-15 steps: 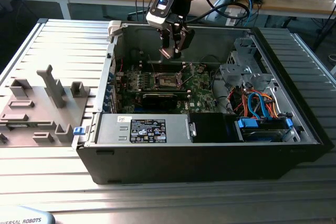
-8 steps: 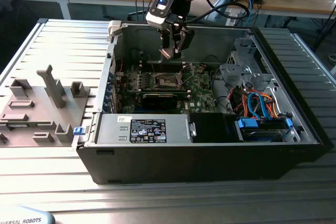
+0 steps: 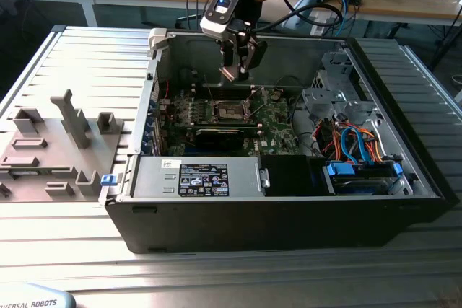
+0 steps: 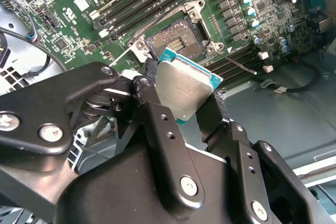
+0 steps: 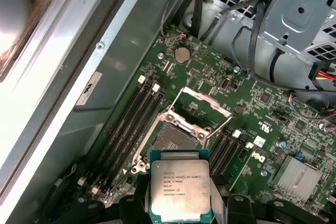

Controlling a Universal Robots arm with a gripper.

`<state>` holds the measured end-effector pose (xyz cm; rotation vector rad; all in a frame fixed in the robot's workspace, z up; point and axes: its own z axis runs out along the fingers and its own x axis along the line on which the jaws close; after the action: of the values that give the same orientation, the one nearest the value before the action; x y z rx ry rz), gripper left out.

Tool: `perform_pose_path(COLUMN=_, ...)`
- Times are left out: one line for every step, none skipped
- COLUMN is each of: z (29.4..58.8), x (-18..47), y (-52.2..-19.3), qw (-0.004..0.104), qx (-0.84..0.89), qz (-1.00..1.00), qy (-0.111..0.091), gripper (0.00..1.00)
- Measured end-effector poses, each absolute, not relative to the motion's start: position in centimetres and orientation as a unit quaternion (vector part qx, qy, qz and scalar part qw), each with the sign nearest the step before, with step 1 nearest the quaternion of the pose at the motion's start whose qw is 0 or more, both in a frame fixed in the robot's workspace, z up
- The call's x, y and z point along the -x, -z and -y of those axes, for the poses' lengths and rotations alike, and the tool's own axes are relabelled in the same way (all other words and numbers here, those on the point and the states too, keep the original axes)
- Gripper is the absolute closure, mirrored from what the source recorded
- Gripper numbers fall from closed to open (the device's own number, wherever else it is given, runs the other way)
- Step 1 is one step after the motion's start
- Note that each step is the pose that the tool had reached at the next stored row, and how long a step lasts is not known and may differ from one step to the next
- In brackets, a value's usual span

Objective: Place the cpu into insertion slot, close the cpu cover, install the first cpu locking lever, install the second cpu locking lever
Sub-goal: 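Place the cpu into insertion slot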

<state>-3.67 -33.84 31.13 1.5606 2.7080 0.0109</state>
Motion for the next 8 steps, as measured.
perform_pose_path(z=33.84, x=3.67, y=-31.13, qw=0.008, qx=-0.5, qz=-0.866, qy=-0.003, gripper=0.46)
perform_pose_path(z=33.84, x=3.67, y=-31.12, qw=0.008, qx=-0.501, qz=-0.866, qy=-0.003, gripper=0.46)
perform_pose_path(z=33.84, x=3.67, y=-31.12, qw=0.008, qx=-0.501, qz=-0.865, qy=-0.003, gripper=0.46)
perform_pose_path(z=33.84, x=3.67, y=-31.11, qw=0.008, qx=-0.502, qz=-0.865, qy=-0.003, gripper=0.46)
perform_pose_path(z=33.84, x=3.67, y=-31.11, qw=0.008, qx=-0.503, qz=-0.864, qy=-0.003, gripper=0.46)
perform_pose_path(z=33.84, x=3.67, y=-31.11, qw=0.008, qx=-0.503, qz=-0.864, qy=-0.003, gripper=0.46)
perform_pose_path(z=33.84, x=3.67, y=-31.11, qw=0.008, qx=-0.503, qz=-0.864, qy=-0.003, gripper=0.46)
perform_pose_path(z=33.84, x=3.67, y=-31.1, qw=0.008, qx=-0.504, qz=-0.864, qy=-0.003, gripper=0.46)
